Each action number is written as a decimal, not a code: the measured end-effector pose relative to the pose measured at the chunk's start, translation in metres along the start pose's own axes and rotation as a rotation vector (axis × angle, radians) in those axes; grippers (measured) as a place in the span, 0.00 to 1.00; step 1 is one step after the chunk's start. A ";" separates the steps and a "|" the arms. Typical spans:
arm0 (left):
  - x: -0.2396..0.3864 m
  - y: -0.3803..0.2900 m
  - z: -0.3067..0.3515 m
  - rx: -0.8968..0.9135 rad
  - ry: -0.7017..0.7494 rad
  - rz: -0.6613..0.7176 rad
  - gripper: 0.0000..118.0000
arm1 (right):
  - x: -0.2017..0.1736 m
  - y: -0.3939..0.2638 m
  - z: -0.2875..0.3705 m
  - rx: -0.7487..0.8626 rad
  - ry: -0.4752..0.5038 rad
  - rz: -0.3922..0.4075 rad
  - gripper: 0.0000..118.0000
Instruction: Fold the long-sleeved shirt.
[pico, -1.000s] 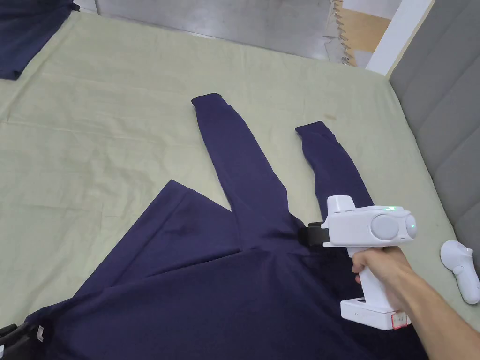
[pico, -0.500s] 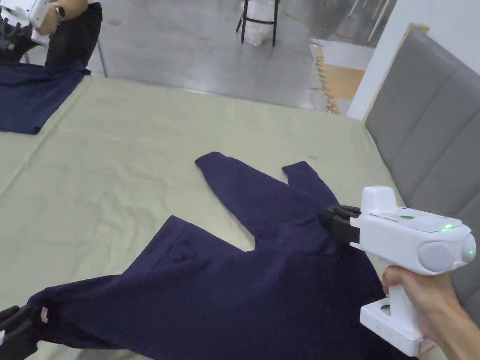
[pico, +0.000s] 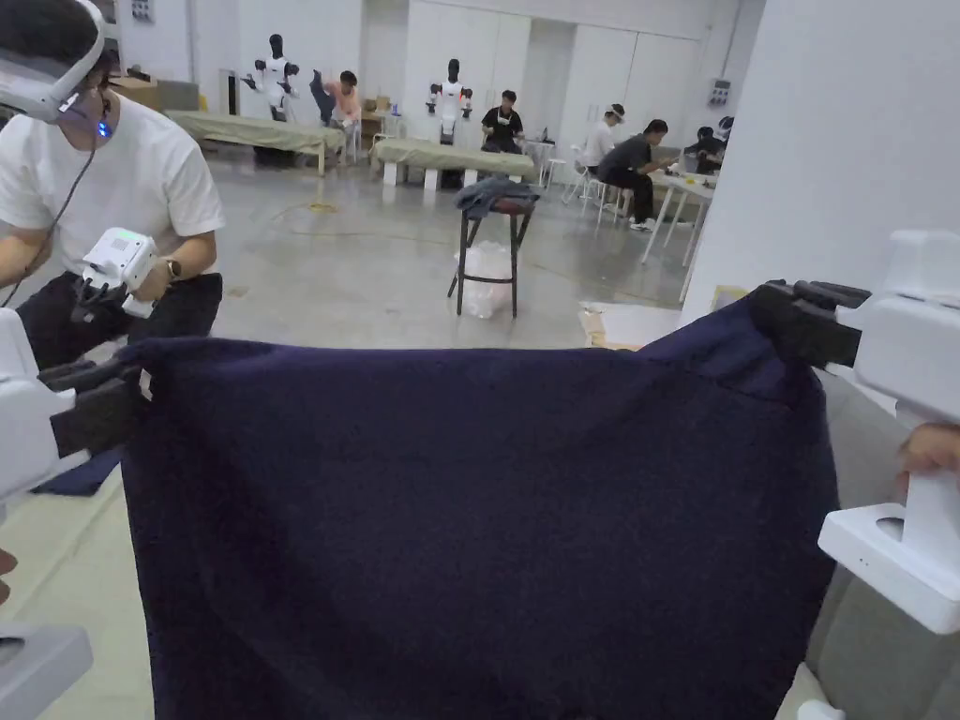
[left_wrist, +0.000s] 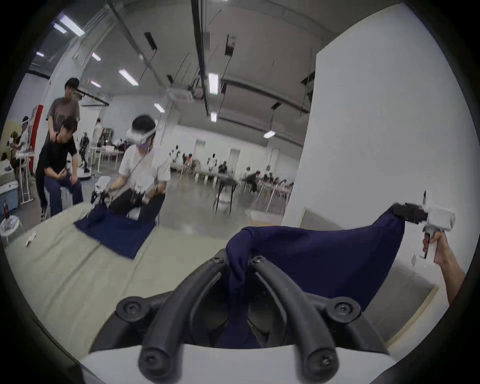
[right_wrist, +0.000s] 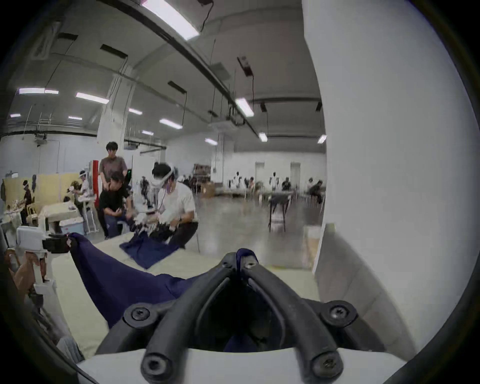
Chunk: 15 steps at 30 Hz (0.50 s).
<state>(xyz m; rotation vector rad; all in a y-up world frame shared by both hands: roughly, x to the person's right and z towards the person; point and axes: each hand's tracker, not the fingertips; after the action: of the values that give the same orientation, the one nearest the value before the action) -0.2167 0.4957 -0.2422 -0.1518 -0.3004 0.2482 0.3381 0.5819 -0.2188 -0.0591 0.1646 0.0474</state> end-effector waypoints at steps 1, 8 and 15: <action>0.004 0.025 -0.006 -0.004 -0.017 0.020 0.14 | 0.001 0.017 0.002 0.012 -0.009 0.006 0.00; 0.040 0.153 -0.035 0.101 -0.028 -0.058 0.14 | 0.014 0.130 -0.004 0.097 -0.077 0.028 0.00; 0.062 0.246 -0.077 0.155 0.037 -0.127 0.14 | 0.028 0.218 -0.039 0.171 -0.113 0.015 0.00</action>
<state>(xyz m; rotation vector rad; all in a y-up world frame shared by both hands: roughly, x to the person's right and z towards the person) -0.1893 0.7389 -0.3432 0.0157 -0.2522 0.1423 0.3478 0.7979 -0.2733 0.1152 0.0559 0.0514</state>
